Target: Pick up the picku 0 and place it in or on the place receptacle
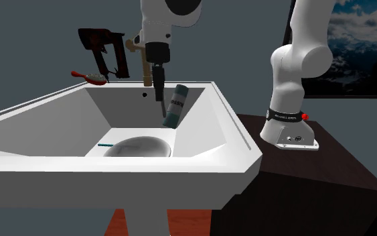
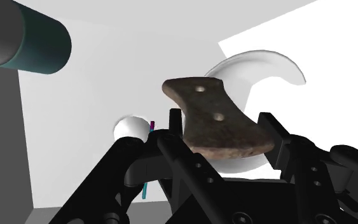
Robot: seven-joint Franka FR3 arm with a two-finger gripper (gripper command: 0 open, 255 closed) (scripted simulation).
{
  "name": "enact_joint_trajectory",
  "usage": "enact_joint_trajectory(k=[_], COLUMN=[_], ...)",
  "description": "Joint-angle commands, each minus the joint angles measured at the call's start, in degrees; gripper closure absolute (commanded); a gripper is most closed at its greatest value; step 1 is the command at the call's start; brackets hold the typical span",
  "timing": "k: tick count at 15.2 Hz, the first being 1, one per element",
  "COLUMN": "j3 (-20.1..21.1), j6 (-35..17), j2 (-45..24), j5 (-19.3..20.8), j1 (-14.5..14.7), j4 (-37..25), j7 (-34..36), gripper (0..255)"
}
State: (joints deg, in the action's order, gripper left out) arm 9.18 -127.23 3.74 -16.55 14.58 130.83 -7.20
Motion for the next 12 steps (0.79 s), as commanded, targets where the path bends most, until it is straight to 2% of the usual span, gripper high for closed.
enact_joint_trajectory(k=[1,7,9,12], j3=[1.2,4.4,5.4,5.3], j6=[0.3,1.6,2.6,0.5], j2=[-1.7,-9.6,-13.4,-14.4], j5=[0.4,3.2,4.8,4.8], j1=[1.0,4.4,6.0,6.2], j4=[-2.6,-13.3,-18.6,-17.5], j7=[2.7,11.2,14.8,14.5], gripper=[255,255,255,255])
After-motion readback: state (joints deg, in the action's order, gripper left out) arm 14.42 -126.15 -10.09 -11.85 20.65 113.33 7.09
